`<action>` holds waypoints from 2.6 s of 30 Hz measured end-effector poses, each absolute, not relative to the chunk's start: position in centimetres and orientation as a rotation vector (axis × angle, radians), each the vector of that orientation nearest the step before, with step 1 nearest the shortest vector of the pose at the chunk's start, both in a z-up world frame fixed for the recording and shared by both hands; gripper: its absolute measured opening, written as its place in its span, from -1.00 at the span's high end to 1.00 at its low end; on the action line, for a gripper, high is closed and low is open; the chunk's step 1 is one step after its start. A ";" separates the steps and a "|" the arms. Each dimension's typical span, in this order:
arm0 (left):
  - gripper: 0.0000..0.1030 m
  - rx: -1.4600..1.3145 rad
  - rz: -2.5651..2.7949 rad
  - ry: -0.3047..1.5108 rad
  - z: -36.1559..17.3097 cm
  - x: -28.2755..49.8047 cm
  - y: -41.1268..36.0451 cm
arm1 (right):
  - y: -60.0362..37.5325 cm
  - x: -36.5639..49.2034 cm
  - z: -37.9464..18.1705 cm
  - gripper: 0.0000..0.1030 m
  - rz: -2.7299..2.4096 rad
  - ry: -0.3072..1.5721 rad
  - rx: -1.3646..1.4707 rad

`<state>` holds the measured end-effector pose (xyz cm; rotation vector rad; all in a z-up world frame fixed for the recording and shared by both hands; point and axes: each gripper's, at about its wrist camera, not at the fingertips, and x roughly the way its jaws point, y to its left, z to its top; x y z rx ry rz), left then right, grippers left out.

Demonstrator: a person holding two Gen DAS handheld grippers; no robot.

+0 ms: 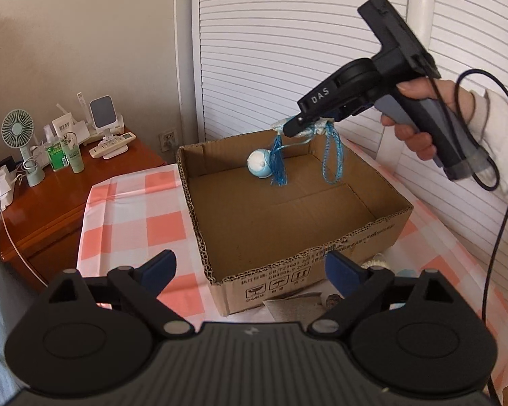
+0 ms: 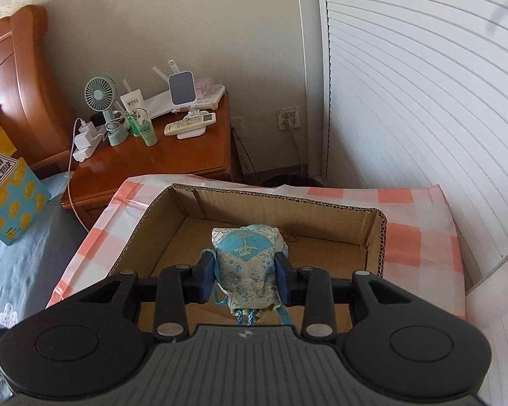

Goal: Organize soft objects
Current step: 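Open both tools to drop the sachet and plush toy into the box, then withdraw both tools from the box back toward the remaining soft items, then grasp the brown knitted scrunchie with the left tool while the right tool approaches the grey sachet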

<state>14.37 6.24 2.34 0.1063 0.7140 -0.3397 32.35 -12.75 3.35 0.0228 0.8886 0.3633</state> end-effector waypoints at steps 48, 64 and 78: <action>-0.93 -0.035 -0.181 0.767 -3.3 5.1 6.5 | -19.9 6.7 -4.4 -1.00 0.114 0.886 0.017; -0.93 -0.041 -0.201 0.839 -5.7 5.3 6.3 | -17.7 7.7 -7.6 -1.00 0.081 0.923 -0.058; -0.93 0.040 -0.308 0.862 -6.3 5.6 2.9 | -19.9 7.0 -7.8 -1.00 0.065 0.898 -0.042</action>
